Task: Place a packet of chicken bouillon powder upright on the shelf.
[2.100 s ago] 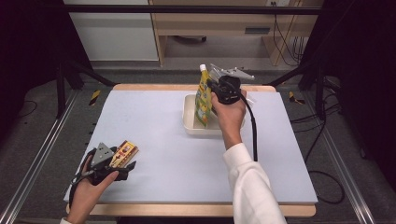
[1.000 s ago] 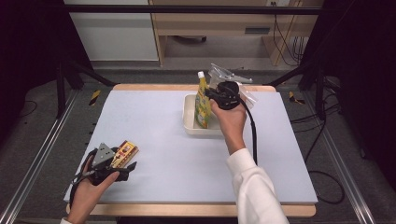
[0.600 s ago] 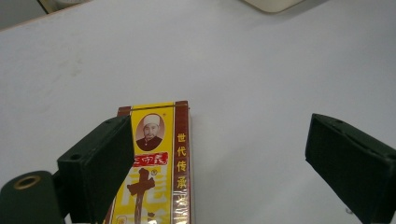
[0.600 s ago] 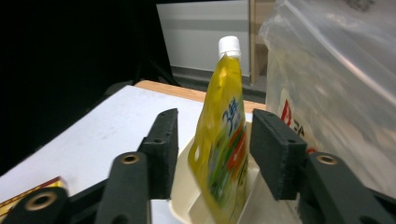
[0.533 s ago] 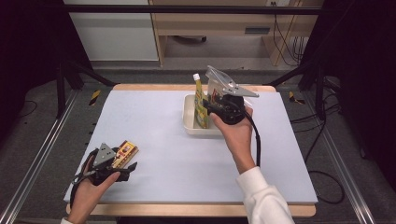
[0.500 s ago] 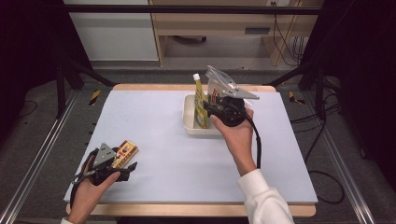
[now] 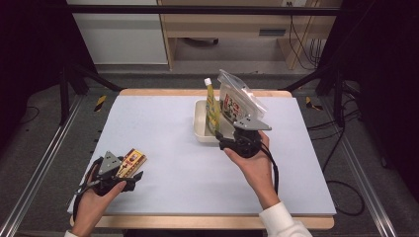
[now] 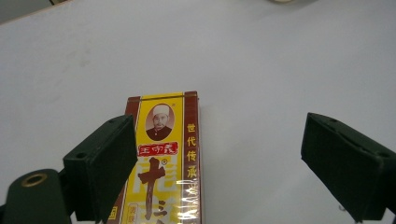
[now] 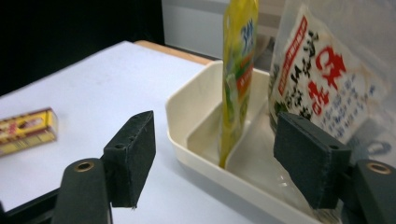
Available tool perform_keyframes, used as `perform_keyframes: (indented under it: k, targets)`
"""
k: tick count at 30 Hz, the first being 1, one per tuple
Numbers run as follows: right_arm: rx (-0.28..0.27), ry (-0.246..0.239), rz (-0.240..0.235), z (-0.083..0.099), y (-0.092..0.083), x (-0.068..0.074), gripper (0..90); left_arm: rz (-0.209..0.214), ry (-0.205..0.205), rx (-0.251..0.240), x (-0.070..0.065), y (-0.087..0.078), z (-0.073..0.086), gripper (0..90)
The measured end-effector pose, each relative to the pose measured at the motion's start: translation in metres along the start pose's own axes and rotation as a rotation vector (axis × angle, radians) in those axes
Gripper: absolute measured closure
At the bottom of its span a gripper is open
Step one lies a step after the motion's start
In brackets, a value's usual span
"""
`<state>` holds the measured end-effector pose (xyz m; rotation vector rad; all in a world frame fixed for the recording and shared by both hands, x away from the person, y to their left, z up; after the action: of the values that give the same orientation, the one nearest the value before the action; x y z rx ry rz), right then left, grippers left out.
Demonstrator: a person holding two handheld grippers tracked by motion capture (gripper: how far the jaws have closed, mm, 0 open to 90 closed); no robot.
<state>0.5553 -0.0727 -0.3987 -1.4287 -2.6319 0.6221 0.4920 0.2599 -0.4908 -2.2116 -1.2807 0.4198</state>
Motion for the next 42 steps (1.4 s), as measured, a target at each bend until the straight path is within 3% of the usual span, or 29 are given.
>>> perform_keyframes:
  k: [14, 17, 25, 28, 34, 42]
  targets:
    - [0.082, -0.034, -0.005, 0.044, -0.003, 0.004, 20.7, -0.001, -0.003, 0.021, -0.001, 0.001, 0.004, 10.4]
    - [0.099, -0.068, 0.007, 0.052, -0.001, 0.004, 20.9, -0.003, -0.006, 0.025, -0.001, 0.001, 0.004, 10.4]
    - [0.13, -0.054, -0.013, 0.072, 0.004, 0.009, 19.6, -0.036, -0.007, 0.042, 0.001, -0.006, 0.005, 10.0]
    - [0.148, -0.052, -0.029, 0.077, 0.005, 0.013, 17.9, -0.067, 0.024, 0.048, 0.001, -0.011, 0.002, 10.7]
    - [0.164, -0.079, -0.033, 0.085, 0.002, 0.017, 14.0, -0.051, 0.046, 0.092, -0.008, -0.011, 0.004, 12.0]
    - [0.188, -0.111, -0.042, 0.092, -0.004, 0.018, 13.6, -0.031, 0.046, 0.144, -0.016, -0.012, 0.003, 10.5]
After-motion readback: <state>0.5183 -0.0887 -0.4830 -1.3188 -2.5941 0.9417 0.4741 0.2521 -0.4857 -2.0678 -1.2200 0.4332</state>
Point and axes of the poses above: each handheld gripper's, and its own axes: y roughly forward along the jaws, z roughly out of its underside, x roughly to its left, the point moved 8 cm from there along y, roughly forward along the jaws, and after that the axes turned 8 degrees about -y, right-handed, at the moved point
